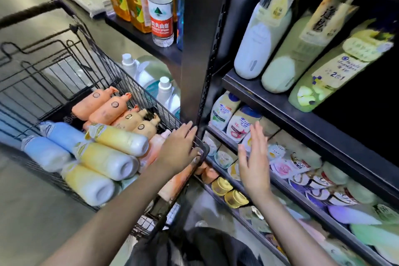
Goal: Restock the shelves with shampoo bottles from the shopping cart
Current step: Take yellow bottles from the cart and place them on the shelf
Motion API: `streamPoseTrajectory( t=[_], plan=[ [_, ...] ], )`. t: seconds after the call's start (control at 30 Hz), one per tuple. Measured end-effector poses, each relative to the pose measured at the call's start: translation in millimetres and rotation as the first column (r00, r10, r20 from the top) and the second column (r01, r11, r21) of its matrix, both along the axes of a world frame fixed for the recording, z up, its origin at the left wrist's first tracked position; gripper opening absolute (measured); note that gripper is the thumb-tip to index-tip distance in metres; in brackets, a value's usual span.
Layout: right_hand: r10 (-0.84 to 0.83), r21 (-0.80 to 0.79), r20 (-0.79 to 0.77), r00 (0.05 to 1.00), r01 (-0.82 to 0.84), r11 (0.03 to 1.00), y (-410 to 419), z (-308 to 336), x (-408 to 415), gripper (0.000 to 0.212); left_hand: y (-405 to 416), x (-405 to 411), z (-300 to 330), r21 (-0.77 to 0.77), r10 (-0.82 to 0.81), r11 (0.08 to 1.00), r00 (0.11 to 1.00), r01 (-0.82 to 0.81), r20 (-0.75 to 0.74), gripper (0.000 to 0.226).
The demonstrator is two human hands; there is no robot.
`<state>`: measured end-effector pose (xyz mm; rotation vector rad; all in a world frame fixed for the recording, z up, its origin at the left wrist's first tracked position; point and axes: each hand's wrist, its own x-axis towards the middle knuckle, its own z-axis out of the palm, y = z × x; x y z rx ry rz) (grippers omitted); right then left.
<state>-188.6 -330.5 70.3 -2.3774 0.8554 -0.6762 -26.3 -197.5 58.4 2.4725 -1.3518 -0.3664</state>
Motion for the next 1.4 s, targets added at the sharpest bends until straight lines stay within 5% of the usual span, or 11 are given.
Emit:
streamPoseTrajectory(
  t=[0.2, 0.37, 0.57, 0.77, 0.9, 1.2, 1.27, 1.4],
  plan=[
    [0.334, 0.425, -0.291, 0.896, -0.192, 0.885, 87.5, -51.7, 47.9, 0.053, 138.3, 25.9, -45.7, 0.197, 0.213, 0.960, 0.976, -0.200, -0.051, 0.057],
    [0.533, 0.585, -0.385, 0.753, -0.247, 0.772, 145.9, -67.9, 114.9, 0.051, 200.1, 46.8, -42.8, 0.208, 0.318, 0.927, 0.948, -0.311, 0.002, 0.057],
    [0.551, 0.361, -0.499, 0.669, -0.418, 0.834, 175.0, -83.6, 231.6, 0.063, 252.8, 63.3, -42.5, 0.196, 0.547, 0.833, 0.826, -0.518, -0.141, 0.069],
    [0.583, 0.440, -0.633, 0.509, -0.383, 0.812, 162.1, -121.3, 312.7, 0.081, 278.8, 68.7, -56.8, 0.269, 0.603, 0.789, 0.779, -0.552, -0.170, 0.065],
    [0.559, 0.390, -0.694, 0.453, -0.417, 0.821, 157.7, -141.3, 316.3, 0.074, 285.6, 71.2, -61.7, 0.247, 0.627, 0.775, 0.754, -0.581, -0.196, 0.064],
    [0.531, 0.366, -0.595, 0.603, -0.385, 0.847, 137.3, -100.2, 278.4, 0.069, 270.5, 83.1, -53.6, 0.112, 0.642, 0.754, 0.692, -0.647, -0.329, 0.059],
    [0.527, 0.434, -0.506, 0.683, -0.326, 0.840, 135.2, -77.5, 260.0, 0.068, 254.6, 86.2, -44.1, 0.043, 0.643, 0.694, 0.591, -0.719, -0.487, 0.056],
    [0.521, 0.541, -0.333, 0.786, -0.293, 0.788, 153.4, -30.0, 219.9, 0.055, 211.9, 92.4, -27.5, 0.144, 0.489, 0.515, 0.151, -0.845, -0.859, 0.064]
  ],
)
